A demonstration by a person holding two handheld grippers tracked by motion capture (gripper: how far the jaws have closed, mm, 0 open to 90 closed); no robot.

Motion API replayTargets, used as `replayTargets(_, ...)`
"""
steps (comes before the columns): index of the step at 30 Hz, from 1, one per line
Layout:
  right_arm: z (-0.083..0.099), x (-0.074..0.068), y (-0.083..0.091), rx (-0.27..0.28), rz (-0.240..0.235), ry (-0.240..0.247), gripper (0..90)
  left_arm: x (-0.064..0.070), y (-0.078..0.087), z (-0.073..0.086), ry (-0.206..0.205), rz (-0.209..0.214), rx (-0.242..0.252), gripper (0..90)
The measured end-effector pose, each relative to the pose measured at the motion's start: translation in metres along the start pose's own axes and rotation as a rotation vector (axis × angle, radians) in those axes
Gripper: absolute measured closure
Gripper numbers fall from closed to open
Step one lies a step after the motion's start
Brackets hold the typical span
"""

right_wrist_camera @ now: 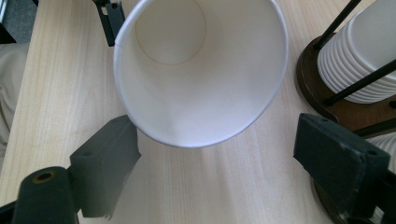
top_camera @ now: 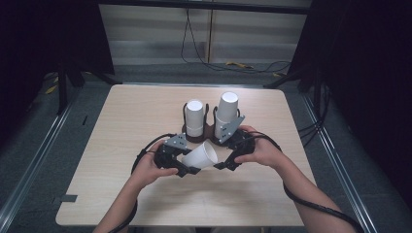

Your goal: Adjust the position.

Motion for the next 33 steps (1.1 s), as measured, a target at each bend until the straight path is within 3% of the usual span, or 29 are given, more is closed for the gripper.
replayTargets(20,-0.0015,-0.0003,0.004,0.11,-0.027,-0.04,13.5,-0.0026,0.0036,-0.0007,0.018,-0.006,0.026,31.7)
replayTargets(33,-0.0084,-0.0019,0.0011,0.111,-0.043,-0.041,13.4,0.001,0.0025,-0.0044,0.01,0.011,0.043,31.7)
Point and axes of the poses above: each handheld gripper's, and its own axes: y roughly backward along the jaws, z roughly out of its underside, x roughly to its right, the point moved 6 cm from there along -y, roughly forward along the jaws, and after that the axes turned 8 degrees about -x, right-handed, at the moved point
